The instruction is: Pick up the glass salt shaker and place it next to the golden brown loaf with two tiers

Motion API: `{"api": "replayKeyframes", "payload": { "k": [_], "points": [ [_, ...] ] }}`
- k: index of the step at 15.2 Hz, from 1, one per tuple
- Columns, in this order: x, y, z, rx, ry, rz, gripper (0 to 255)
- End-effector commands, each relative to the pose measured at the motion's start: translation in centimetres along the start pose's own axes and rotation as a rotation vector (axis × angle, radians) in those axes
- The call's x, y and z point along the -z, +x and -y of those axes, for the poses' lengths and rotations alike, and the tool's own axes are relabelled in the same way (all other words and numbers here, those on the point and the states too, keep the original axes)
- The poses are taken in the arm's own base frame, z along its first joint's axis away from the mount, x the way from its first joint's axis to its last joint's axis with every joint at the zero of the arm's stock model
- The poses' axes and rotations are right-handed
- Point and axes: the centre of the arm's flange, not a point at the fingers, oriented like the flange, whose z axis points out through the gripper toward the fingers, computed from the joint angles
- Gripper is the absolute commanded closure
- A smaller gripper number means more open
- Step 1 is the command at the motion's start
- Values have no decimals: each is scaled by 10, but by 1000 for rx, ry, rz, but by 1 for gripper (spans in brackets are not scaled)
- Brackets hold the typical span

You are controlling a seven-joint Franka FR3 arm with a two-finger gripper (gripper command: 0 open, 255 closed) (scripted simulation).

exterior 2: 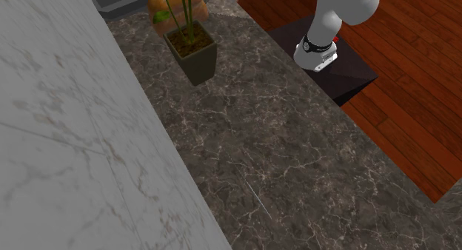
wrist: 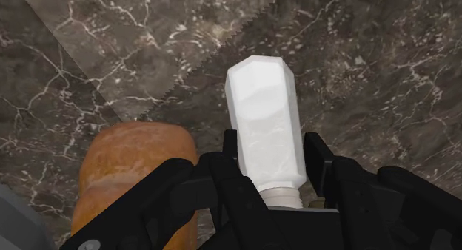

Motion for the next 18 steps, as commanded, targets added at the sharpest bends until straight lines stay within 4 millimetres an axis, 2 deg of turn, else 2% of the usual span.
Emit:
{"api": "replayKeyframes", "payload": {
  "k": [1, 14, 18],
  "points": [
    [-10, -3, -2, 0, -1, 0, 255],
    [-76, -19, -10, 0, -1, 0, 255],
    [-80, -20, -11, 0, -1, 0, 255]
  ]
}}
